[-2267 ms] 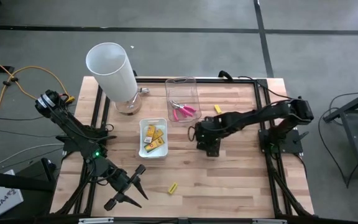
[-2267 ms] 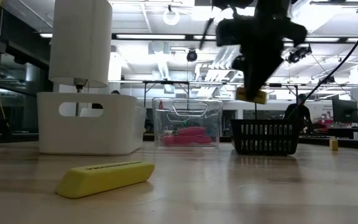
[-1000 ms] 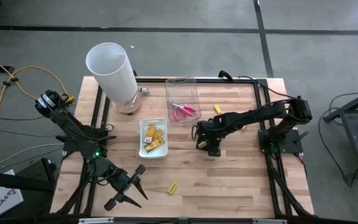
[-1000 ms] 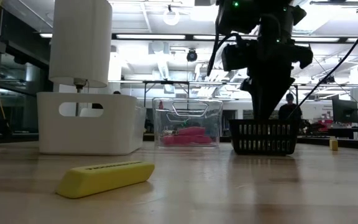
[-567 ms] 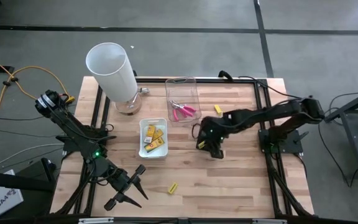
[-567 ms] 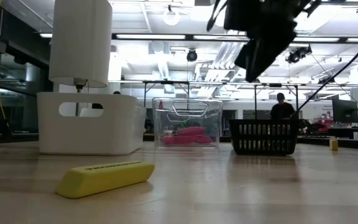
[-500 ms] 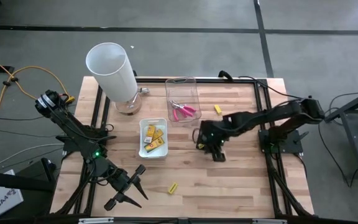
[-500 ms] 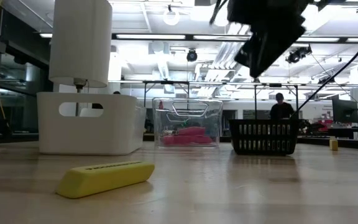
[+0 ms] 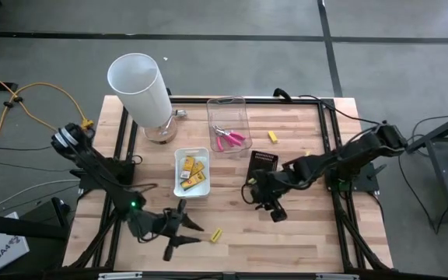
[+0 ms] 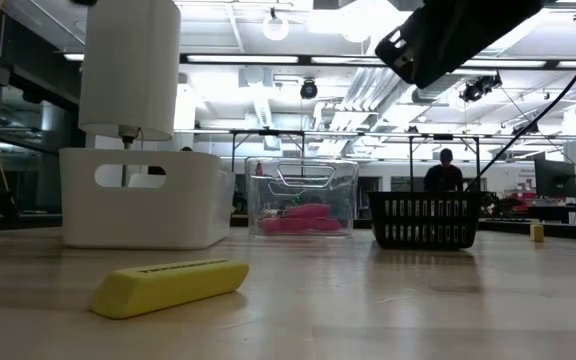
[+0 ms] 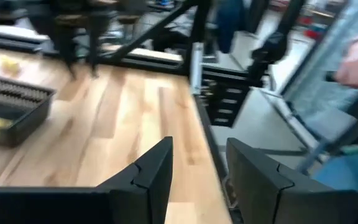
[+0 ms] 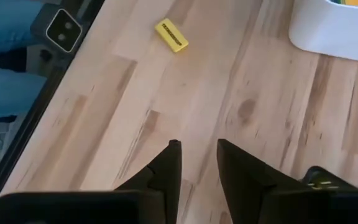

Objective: Pick & Place School Supplies
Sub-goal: Put the bottom left yellow eraser into the black bin

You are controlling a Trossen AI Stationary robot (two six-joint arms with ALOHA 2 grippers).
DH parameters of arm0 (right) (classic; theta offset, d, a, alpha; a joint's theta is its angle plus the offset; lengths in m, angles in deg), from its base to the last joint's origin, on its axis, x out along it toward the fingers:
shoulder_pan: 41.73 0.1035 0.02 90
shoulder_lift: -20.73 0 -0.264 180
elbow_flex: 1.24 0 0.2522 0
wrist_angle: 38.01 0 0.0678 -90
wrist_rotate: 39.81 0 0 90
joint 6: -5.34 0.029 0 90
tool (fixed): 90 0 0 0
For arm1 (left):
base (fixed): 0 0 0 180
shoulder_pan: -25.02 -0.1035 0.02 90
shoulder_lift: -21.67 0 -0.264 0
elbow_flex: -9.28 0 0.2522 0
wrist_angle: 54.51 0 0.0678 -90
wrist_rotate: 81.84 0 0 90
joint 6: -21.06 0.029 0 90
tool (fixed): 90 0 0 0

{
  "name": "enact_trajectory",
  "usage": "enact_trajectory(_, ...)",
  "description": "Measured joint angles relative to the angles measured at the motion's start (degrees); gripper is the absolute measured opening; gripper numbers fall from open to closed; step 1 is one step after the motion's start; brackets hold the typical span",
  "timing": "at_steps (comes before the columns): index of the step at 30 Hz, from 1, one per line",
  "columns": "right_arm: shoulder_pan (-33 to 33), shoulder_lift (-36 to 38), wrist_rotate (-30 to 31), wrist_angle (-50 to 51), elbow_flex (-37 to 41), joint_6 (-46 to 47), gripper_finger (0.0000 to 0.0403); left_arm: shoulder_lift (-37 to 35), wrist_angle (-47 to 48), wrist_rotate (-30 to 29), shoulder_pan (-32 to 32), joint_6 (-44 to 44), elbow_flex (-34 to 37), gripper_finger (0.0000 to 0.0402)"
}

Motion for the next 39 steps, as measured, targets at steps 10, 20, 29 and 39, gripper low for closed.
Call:
enact_trajectory(10, 3.3, 0.0, 0.5, 0.0, 0.0, 3.7, 0.0094, 9.9, -3.3, -3.7, 3.0, 2.2, -7.9, 0.0146)
enact_trajectory(20, 6.0, 0.0, 3.3, 0.2, 0.0, 5.5, 0.0094, 21.9, 5.1, -10.8, 3.4, 7.5, -26.5, 0.0146)
enact_trajectory(29, 9.2, 0.0, 3.3, 1.1, 0.0, 8.4, 0.0094, 22.5, 22.8, -20.9, 1.6, -18.1, -27.6, 0.0146)
enact_trajectory(39, 11.2, 0.0, 6.1, 1.9, 0.0, 9.0, 0.0094, 27.0, 23.5, -13.7, -1.3, -25.7, -27.5, 0.0146)
